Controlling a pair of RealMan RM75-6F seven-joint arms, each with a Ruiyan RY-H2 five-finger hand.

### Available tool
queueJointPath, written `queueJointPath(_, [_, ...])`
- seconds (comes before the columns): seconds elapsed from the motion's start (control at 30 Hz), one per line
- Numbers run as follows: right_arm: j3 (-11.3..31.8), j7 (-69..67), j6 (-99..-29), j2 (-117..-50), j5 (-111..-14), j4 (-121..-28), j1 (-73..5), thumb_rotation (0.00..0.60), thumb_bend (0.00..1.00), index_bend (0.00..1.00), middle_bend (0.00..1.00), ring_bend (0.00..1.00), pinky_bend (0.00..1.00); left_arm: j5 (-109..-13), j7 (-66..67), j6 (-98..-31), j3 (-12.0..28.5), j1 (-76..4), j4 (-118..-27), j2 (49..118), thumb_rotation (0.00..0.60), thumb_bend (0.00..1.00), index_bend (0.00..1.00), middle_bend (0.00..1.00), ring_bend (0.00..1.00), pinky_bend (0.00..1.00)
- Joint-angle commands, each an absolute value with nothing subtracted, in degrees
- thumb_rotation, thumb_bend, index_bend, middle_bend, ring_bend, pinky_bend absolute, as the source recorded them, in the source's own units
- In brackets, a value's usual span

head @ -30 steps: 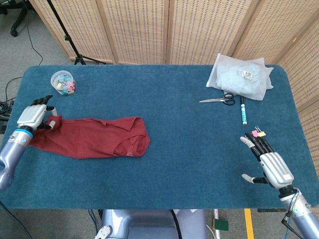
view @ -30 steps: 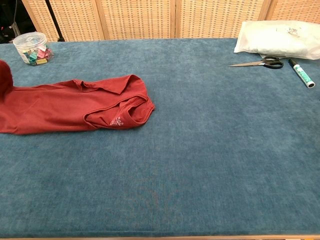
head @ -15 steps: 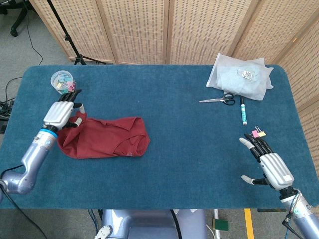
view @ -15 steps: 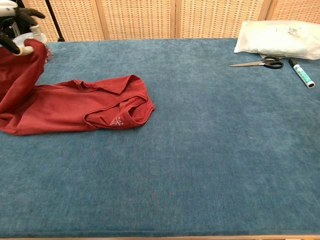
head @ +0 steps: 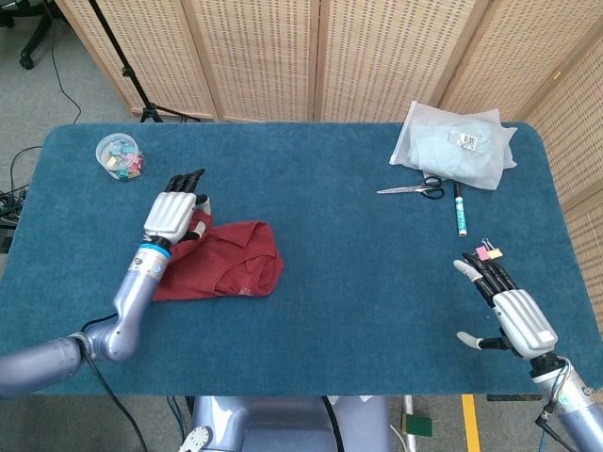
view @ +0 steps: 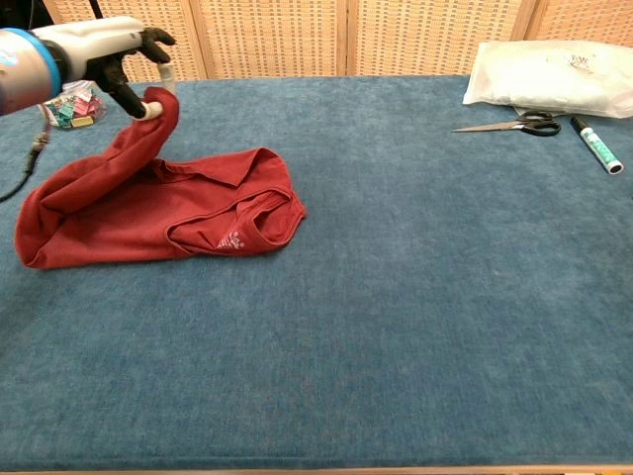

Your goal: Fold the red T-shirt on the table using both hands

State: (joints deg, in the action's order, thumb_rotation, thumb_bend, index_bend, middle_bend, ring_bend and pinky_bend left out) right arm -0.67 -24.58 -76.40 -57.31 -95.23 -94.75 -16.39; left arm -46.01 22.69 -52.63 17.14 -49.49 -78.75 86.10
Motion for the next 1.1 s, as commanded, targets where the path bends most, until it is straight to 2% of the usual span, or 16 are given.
queueJointPath(0.03, [-0.72, -24.84, -76.41, -57.24, -95.31, -94.70, -16.41, 0.600, 0.00, 0.00, 0.00, 0.00, 0.00, -42.94, 26.08, -53.06, 17.40, -51.98, -76.16, 89.02, 0.600, 0.61, 0.73, 0.00, 0.00, 0.00])
queueJointPath(0.63, [-0.72, -27.16, -75.33, -57.04, -94.70, -93.78, -16.98, 0.600, 0.00, 0.00, 0.00, 0.00, 0.00, -41.90, 27.88, -49.53, 17.04, -57.79, -63.90, 100.34, 0.600, 0.59, 0.73, 0.00, 0.00, 0.00])
queueJointPath(0.7, [-0.73, -27.30, -75.24, -57.02, -94.65, -93.73, -17.02, 0.600, 0.00, 0.00, 0.00, 0.00, 0.00, -42.00, 27.27, -48.92, 17.19, -58.08, -62.84, 101.25, 0.600, 0.57, 0.67, 0.00, 0.00, 0.00])
queueJointPath(0.73, [-0.72, -27.34, -75.26, -57.02, -94.64, -93.71, -17.02, 0.600, 0.00, 0.00, 0.00, 0.00, 0.00, -42.16, 26.92, -48.68, 17.23, -58.15, -62.51, 101.57, 0.600, 0.55, 0.59, 0.00, 0.00, 0.00])
queueJointPath(0.8, [-0.72, -27.35, -75.29, -57.01, -94.65, -93.67, -17.02, 0.600, 0.00, 0.00, 0.00, 0.00, 0.00, -42.48, 26.08, -48.01, 17.32, -58.23, -62.03, 102.00, 0.600, 0.51, 0.38, 0.00, 0.00, 0.00])
queueJointPath(0.87, [-0.75, -27.36, -75.26, -57.03, -94.62, -93.64, -17.01, 0.600, 0.00, 0.00, 0.00, 0.00, 0.00, -42.84, 25.01, -47.56, 17.55, -58.16, -62.05, 102.14, 0.600, 0.41, 0.10, 0.00, 0.00, 0.00])
queueJointPath(0.9, [-0.77, -27.34, -75.24, -57.03, -94.62, -93.63, -17.01, 0.600, 0.00, 0.00, 0.00, 0.00, 0.00, -43.38, 23.97, -47.53, 17.80, -58.00, -62.22, 102.13, 0.600, 0.36, 0.05, 0.00, 0.00, 0.00])
queueJointPath(0.93, [-0.78, -27.31, -75.23, -57.03, -94.64, -93.62, -17.01, 0.600, 0.00, 0.00, 0.00, 0.00, 0.00, -44.08, 22.73, -47.75, 18.15, -57.79, -62.50, 102.08, 0.600, 0.27, 0.00, 0.00, 0.00, 0.00])
queueJointPath(0.97, [-0.78, -27.27, -75.24, -57.04, -94.64, -93.60, -17.01, 0.600, 0.00, 0.00, 0.00, 0.00, 0.00, -45.05, 21.43, -48.13, 18.38, -57.52, -62.69, 102.04, 0.600, 0.18, 0.00, 0.00, 0.00, 0.00])
queueJointPath(1.03, [-0.81, -27.22, -75.27, -57.06, -94.64, -93.59, -16.98, 0.600, 0.00, 0.00, 0.00, 0.00, 0.00, -47.23, 18.51, -48.91, 18.84, -56.78, -63.45, 101.52, 0.600, 0.07, 0.00, 0.00, 0.00, 0.00])
queueJointPath(1.1, [-0.85, -27.14, -75.29, -57.07, -94.68, -93.56, -16.96, 0.600, 0.00, 0.00, 0.00, 0.00, 0.00, -48.47, 17.00, -49.22, 19.07, -56.19, -64.67, 100.35, 0.600, 0.02, 0.00, 0.00, 0.00, 0.00])
